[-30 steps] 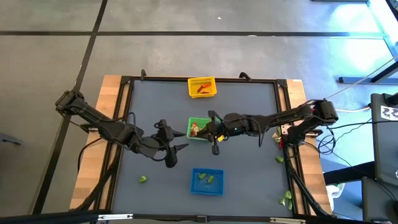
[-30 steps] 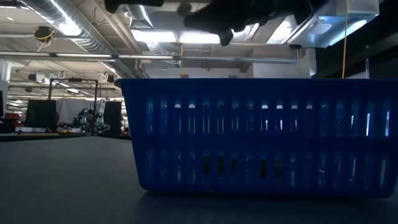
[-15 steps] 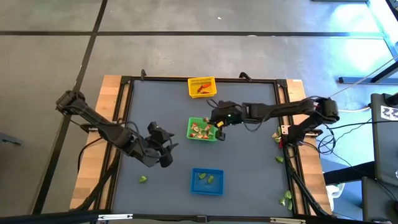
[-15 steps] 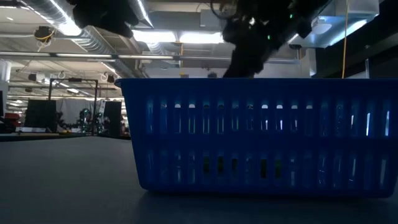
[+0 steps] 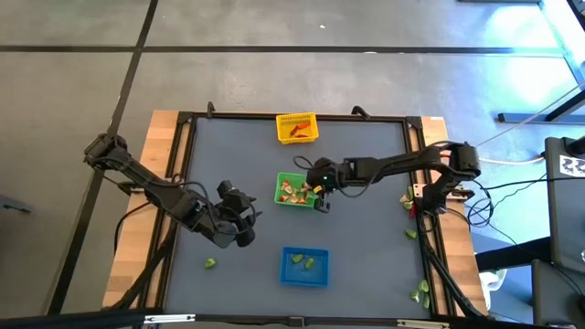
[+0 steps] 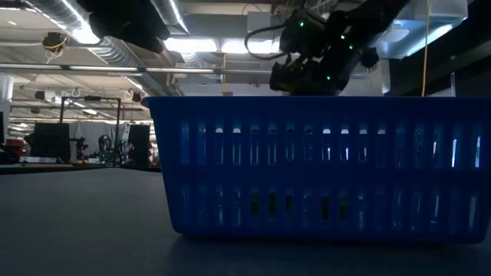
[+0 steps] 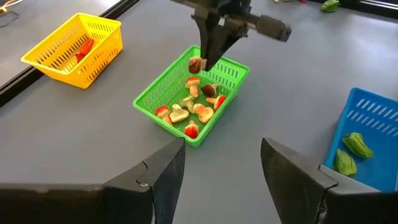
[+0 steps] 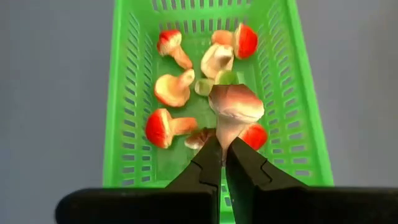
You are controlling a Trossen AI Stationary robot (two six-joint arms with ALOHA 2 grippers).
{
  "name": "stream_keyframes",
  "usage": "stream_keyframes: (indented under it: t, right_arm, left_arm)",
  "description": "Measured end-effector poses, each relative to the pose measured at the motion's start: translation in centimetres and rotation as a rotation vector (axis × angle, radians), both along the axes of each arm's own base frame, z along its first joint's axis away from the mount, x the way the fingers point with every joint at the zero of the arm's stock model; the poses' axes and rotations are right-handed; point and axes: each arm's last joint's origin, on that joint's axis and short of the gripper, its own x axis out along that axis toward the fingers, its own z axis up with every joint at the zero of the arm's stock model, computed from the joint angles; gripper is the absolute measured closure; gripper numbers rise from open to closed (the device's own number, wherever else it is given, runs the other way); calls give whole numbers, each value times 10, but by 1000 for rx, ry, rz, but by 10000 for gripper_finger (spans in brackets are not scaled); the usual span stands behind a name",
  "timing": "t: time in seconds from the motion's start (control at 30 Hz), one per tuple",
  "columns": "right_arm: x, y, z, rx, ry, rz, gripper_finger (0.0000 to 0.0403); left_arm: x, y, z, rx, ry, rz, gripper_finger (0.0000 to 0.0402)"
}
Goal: Sort produce into baskets
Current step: Put the brown mushroom into the green bin, then put the green chili pepper into the blue bin
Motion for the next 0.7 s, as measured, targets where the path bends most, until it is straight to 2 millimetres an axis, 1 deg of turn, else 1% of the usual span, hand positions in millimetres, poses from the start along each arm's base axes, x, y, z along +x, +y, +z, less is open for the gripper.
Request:
stream_keyframes:
  t: [0.2,0.3,0.43,0.53,0.63,0.7]
  right_arm:
    - [2,0,-10,20,26,-22,383]
    - [2,0,-10,20,32,-22,354]
    - [2,0,-10,19,31,-21,296]
    - [3,0,-2,13,22,6,260]
    - [4,7,18,26,-34,48,236]
    - [4,16,31,21,-76,80,227]
  left_arm:
    - [0,0,0,0,0,-1,196]
    - [0,0,0,0,0,-1,196]
    - [0,0,0,-3,1,0,196]
    - [0,0,0,-7,10,-13,196]
    - [0,0,-1,-18,14,-18,196]
    - [0,-2,-1,-38,27,-39,196]
